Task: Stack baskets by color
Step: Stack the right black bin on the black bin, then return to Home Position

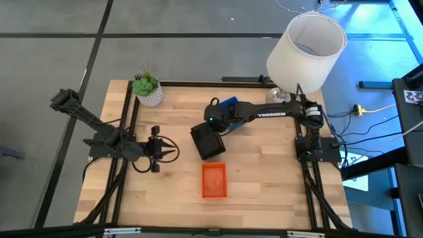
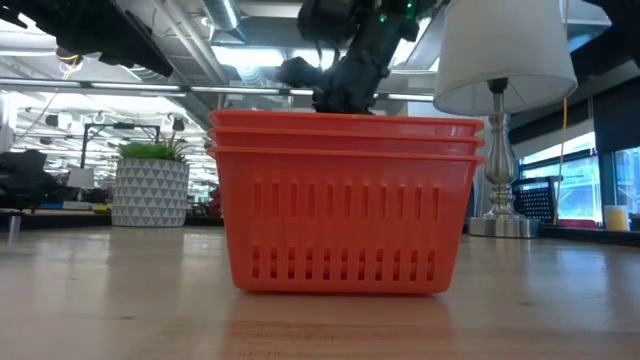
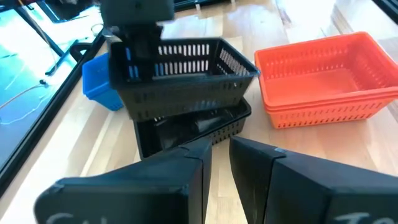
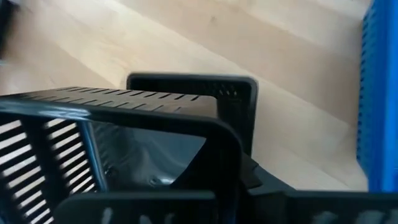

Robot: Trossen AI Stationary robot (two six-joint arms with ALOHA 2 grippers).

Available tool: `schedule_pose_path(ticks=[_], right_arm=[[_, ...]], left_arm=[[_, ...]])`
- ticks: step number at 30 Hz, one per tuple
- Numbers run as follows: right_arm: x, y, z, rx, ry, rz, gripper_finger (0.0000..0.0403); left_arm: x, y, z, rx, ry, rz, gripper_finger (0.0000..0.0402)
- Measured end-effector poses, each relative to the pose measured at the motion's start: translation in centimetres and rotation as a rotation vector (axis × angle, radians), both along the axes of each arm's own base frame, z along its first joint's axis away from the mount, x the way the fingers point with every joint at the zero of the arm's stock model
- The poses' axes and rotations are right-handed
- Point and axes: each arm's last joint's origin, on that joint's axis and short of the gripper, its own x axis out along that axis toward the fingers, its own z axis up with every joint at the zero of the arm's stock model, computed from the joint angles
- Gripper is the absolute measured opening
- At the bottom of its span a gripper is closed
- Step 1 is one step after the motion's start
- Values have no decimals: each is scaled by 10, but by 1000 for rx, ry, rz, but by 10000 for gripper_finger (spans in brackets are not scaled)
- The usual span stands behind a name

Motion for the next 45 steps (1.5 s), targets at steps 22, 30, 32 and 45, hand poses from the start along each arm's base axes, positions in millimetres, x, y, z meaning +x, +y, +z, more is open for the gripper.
schedule_pose_path(ticks=[22,30,32,45], right_arm=[[6,-5,-6,64,-28,-9,92],[9,5,33,-4,-124,159,93],[8,9,42,-27,-136,159,93],[-18,76,138,-445,-282,659,94]], left_arm=[[0,0,0,-8,-2,4,50],[0,0,0,-10,0,1,50],[0,0,0,-9,2,1,50],[-19,-7,26,-150,-49,-130,50]])
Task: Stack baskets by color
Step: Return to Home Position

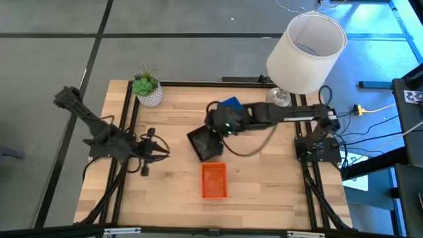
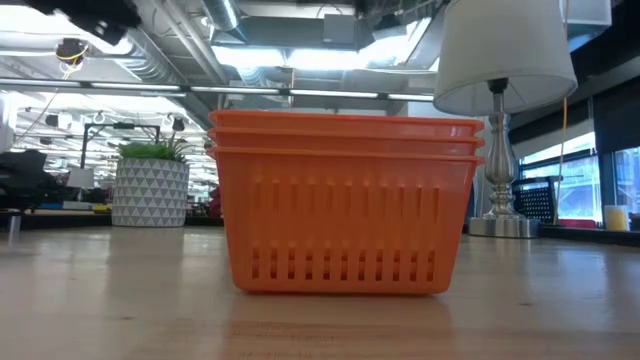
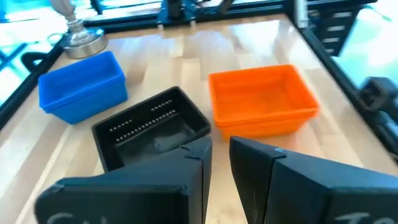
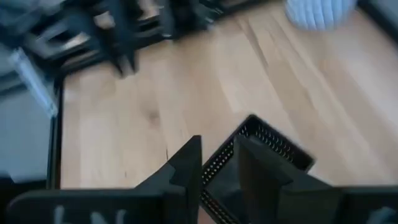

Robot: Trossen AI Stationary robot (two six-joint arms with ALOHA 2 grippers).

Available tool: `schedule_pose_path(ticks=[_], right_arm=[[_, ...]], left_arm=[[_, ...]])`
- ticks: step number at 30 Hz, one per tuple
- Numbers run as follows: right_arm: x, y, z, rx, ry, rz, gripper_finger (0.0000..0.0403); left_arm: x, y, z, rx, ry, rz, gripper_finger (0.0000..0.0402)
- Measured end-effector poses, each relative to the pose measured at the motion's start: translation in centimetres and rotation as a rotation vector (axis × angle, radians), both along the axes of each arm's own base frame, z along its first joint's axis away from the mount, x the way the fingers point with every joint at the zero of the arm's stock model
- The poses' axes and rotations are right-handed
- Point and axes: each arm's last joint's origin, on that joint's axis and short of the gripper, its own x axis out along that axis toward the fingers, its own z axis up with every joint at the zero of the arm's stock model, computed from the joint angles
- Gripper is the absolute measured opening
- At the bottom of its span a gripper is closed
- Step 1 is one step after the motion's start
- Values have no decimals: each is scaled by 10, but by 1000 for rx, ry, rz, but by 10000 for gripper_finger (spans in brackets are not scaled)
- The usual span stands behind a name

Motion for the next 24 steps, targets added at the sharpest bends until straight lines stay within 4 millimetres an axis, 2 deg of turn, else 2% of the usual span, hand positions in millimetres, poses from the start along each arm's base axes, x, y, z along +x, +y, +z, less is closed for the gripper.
schedule_pose_path(ticks=[3,7,11,14,17,21,24], right_arm=[[-17,27,19,-131,-23,99,94],[-52,57,40,-211,-27,168,94],[-88,73,49,-294,-3,102,94],[-114,79,47,-283,-27,69,94],[-131,82,38,-244,-80,80,94],[-147,83,22,-196,-161,120,94],[-157,80,11,-154,-208,169,94]], left_arm=[[-14,0,8,-10,-13,-45,50],[-32,2,15,-56,-48,-66,50],[-45,2,20,-60,-90,-83,50],[-53,3,23,-26,-137,-53,50],[-59,5,30,-1,-179,-13,50],[-61,2,51,10,-210,-82,50],[-58,-6,58,17,-186,-188,50]])
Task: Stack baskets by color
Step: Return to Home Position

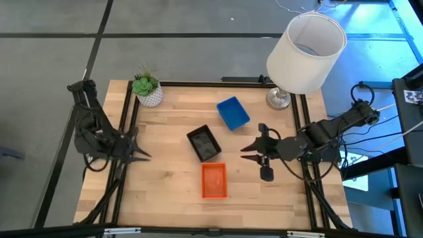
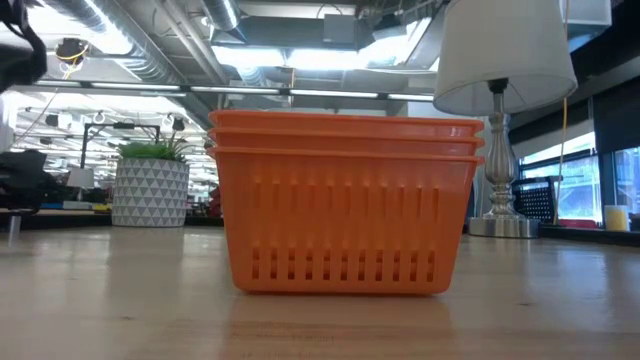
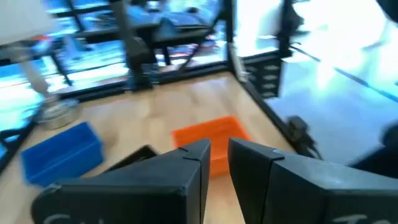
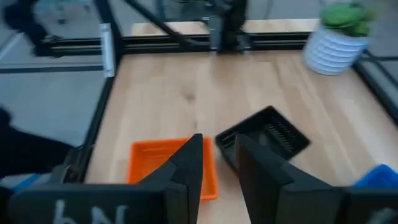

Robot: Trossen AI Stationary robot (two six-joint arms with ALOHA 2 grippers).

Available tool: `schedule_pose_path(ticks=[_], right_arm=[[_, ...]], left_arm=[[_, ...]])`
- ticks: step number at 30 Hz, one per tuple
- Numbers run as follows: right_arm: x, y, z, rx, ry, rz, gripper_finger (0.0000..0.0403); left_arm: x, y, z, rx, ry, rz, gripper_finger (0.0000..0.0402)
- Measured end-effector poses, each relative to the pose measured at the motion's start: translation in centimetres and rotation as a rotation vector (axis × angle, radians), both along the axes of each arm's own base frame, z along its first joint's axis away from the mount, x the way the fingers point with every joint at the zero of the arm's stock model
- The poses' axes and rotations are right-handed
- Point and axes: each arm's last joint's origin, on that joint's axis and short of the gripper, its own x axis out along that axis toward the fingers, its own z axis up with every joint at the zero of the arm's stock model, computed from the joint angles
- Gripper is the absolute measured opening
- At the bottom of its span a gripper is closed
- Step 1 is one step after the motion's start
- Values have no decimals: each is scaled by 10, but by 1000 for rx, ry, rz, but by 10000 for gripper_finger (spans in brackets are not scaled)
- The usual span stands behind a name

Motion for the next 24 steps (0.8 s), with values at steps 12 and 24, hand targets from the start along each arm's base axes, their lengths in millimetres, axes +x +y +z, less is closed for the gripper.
schedule_pose_path(ticks=[12,24], right_arm=[[-48,-21,-25,55,-180,158,94],[-100,-48,-58,97,-261,174,94]], left_arm=[[46,-16,-15,-4,151,-150,50],[76,23,-40,-6,196,-162,50]])
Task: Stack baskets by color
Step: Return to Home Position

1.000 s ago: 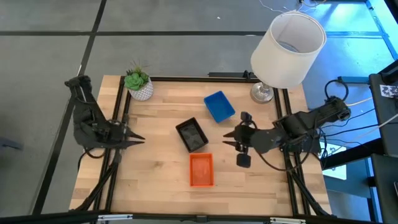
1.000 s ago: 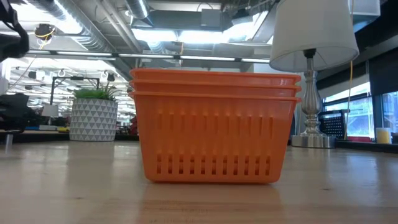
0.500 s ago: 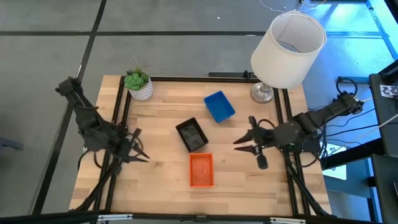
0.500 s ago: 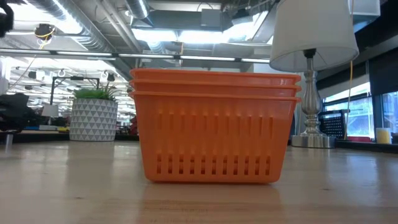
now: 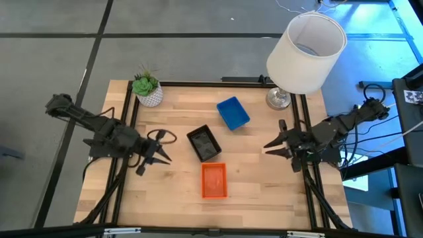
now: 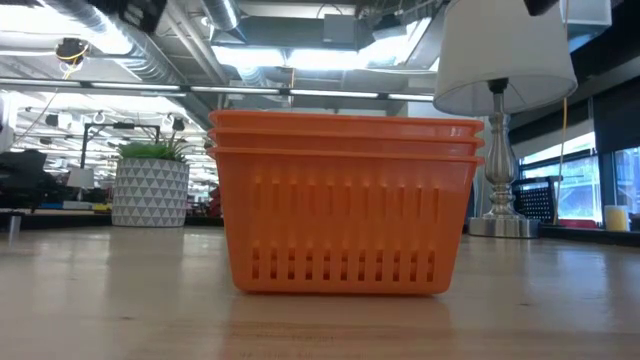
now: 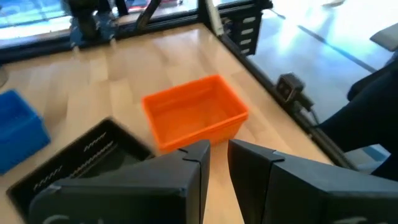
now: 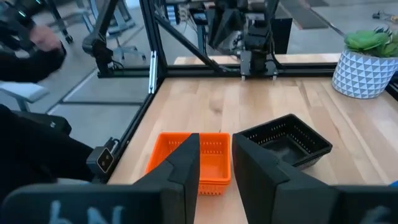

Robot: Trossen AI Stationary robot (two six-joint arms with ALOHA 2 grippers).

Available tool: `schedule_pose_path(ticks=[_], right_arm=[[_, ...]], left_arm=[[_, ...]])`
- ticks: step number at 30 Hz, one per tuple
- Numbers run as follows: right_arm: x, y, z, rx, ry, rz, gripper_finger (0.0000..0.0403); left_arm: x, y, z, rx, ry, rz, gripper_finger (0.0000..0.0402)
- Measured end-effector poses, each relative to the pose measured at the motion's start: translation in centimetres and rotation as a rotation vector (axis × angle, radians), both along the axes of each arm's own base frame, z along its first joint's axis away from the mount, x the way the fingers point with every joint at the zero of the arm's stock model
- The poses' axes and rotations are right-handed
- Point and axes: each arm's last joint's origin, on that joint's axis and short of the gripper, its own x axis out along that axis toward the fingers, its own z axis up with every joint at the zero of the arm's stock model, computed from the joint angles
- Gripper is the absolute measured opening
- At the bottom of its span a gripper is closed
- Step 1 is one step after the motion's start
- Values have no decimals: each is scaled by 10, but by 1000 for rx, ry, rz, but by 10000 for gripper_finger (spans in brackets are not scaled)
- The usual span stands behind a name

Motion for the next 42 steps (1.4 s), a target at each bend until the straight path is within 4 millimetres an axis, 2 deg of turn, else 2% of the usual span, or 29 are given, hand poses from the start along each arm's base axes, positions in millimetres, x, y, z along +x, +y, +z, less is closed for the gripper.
schedule_pose_path(ticks=[6,14,21,27,30,36,42], right_arm=[[-23,-12,-12,33,-63,-1,94],[-47,-25,-36,68,-121,-2,94],[-66,-35,-55,122,-218,-3,94],[-84,-44,-63,168,-306,-4,94],[-83,-44,-66,148,-275,-18,94],[-79,-43,-73,169,-274,-57,94],[-65,-36,-99,156,-304,-55,94]], left_arm=[[-7,21,-17,-30,1,33,50],[-38,37,-36,-74,-108,57,50],[-64,47,-39,-115,-260,85,50],[-82,51,-40,-125,-318,109,50],[-90,54,-43,-135,-321,133,50],[-88,54,-46,-118,-320,157,50],[-74,52,-72,-111,-340,174,50]])
